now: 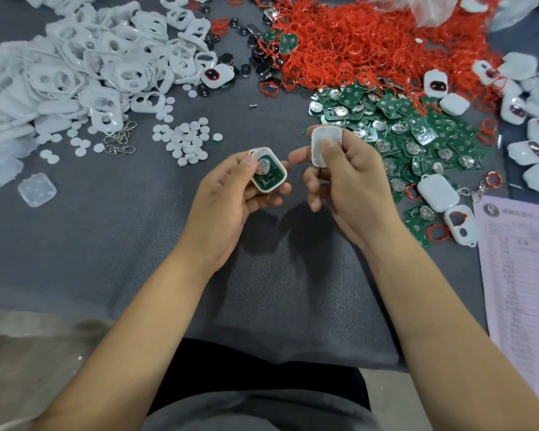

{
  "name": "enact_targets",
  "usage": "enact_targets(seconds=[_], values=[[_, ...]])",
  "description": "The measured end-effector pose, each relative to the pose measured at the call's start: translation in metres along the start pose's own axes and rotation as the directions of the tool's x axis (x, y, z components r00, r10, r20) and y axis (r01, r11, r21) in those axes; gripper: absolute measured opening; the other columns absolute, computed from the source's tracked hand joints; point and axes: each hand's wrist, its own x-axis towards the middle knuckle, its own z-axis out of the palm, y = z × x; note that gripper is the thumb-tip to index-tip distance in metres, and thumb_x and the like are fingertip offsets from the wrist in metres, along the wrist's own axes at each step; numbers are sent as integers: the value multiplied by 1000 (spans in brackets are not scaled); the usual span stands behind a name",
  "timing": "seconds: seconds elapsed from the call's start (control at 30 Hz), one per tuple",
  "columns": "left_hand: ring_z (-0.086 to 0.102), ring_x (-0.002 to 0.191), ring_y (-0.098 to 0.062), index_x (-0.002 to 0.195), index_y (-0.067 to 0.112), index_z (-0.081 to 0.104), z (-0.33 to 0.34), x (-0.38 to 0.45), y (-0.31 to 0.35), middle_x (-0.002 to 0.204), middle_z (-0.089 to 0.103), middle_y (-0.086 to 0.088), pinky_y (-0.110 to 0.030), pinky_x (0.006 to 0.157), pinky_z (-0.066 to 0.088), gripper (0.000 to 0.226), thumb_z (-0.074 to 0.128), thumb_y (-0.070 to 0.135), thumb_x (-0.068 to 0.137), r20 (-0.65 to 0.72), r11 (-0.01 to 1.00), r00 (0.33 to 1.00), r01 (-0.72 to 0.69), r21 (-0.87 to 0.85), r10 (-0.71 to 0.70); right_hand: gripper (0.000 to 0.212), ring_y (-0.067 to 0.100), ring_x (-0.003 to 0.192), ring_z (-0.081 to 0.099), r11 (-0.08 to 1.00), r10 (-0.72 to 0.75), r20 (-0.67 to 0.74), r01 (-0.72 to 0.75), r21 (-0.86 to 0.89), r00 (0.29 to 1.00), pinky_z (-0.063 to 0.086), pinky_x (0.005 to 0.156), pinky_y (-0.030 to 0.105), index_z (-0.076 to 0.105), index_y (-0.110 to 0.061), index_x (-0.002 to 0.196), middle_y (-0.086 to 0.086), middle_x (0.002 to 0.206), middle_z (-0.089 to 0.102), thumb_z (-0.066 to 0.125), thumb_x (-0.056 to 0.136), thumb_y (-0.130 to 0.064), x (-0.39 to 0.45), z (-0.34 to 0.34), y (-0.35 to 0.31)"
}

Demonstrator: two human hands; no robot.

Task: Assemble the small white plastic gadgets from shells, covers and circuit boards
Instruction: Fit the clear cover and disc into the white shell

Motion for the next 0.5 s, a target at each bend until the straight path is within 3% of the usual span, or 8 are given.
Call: enact_targets(seconds=[0.27,0.4,0.5], values=[[74,91,-20,117,12,65,2,-2,3,116,76,-14,-26,75,57,27,41,23,110,-5,1000,1000,12,18,-12,13,11,58,34,997,-66,96,63,38,993,29,44,20,55,-13,116,4,83,58,45,108,-15,-6,2,-5],[74,90,-19,120,9,63,3,-3,5,115,77,-14,-26,75,58,29,37,19,113,-16,999,1000,26,21,-25,9,19,54,30,986,-152,96,158,-56,984,27,45,26,54,-10,114,4,81,57,48,108,-8,-8,1,-5],[74,90,-19,122,8,62,4,-3,7,115,77,-15,-26,75,57,29,37,19,113,-20,999,999,34,22,-33,4,14,54,36,960,-229,86,239,-146,970,31,49,28,56,-12,103,9,81,55,52,105,-12,-9,3,-6]])
